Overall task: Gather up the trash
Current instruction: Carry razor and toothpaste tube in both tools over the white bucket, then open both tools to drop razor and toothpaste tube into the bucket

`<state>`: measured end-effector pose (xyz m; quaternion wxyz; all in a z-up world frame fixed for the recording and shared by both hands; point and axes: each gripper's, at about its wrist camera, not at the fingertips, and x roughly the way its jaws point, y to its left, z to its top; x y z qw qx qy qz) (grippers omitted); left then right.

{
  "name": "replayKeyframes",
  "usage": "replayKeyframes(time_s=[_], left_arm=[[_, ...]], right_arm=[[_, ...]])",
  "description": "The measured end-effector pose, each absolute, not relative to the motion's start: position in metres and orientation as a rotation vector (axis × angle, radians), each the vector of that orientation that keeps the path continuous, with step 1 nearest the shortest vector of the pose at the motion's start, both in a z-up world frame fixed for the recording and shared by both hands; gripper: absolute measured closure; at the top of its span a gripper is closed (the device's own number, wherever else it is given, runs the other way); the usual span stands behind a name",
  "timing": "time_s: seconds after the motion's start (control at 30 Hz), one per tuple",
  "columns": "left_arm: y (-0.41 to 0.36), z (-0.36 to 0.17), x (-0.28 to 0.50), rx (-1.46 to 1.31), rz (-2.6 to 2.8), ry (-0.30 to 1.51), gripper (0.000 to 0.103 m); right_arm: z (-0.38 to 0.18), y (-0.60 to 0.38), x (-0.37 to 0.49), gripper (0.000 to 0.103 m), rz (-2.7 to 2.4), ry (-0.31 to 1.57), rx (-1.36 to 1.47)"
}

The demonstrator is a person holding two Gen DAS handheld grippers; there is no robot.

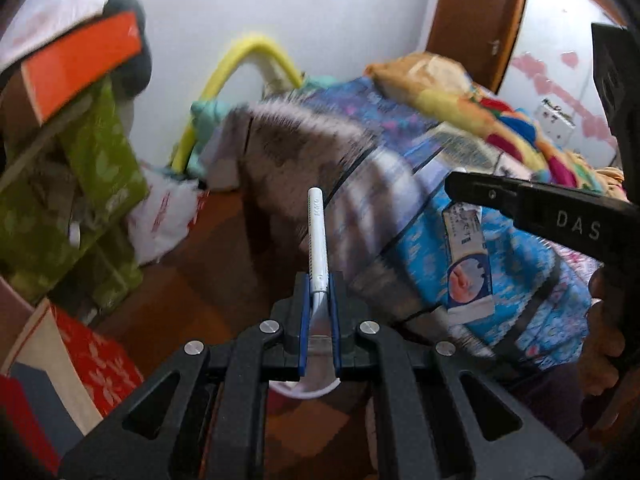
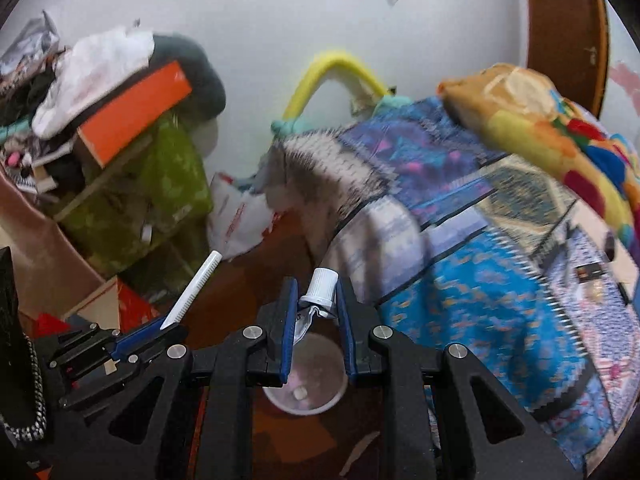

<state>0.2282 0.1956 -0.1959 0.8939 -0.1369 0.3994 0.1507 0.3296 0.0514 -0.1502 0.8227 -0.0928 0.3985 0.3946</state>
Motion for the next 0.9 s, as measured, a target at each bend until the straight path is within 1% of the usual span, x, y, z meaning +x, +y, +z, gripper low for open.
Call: replayKeyframes(time_s=[0.23, 0.43, 0.5, 0.53, 0.6, 0.73, 0.9], left_arm=[[0.22, -0.266, 0.239, -0.355, 0.343, 0.976, 0.095], [0.227, -0.307, 0.254, -0.386, 0.345, 1.057, 0.095], [0.227, -0.313, 0.26, -0.391, 0.337, 1.077, 0.095], [0.228, -0.316, 0.263, -0.394, 0.341, 1.092, 0.095], [0.23, -0.321, 0.267, -0.405, 0.342, 1.113, 0.092], [0.234, -0.32, 0.267, -0.419, 0.361, 1.116, 0.09], [0.231, -0.304, 0.26, -0.379, 0.377, 1.099, 0.09]], right_arm=[[-0.211, 0.09, 0.342, 0.085, 0.863, 0.992, -0.289], [-0.246, 0.112, 0.35, 0.085, 0.891, 1.083, -0.365], [-0.253, 0.117, 0.351, 0.084, 0.92, 1.11, -0.381], [-0.256, 0.12, 0.351, 0.082, 0.932, 1.126, -0.393], [-0.262, 0.124, 0.351, 0.066, 0.936, 1.144, -0.419], [-0.262, 0.121, 0.35, 0.065, 0.926, 1.14, -0.419], [-0.248, 0.107, 0.352, 0.065, 0.915, 1.112, -0.392]])
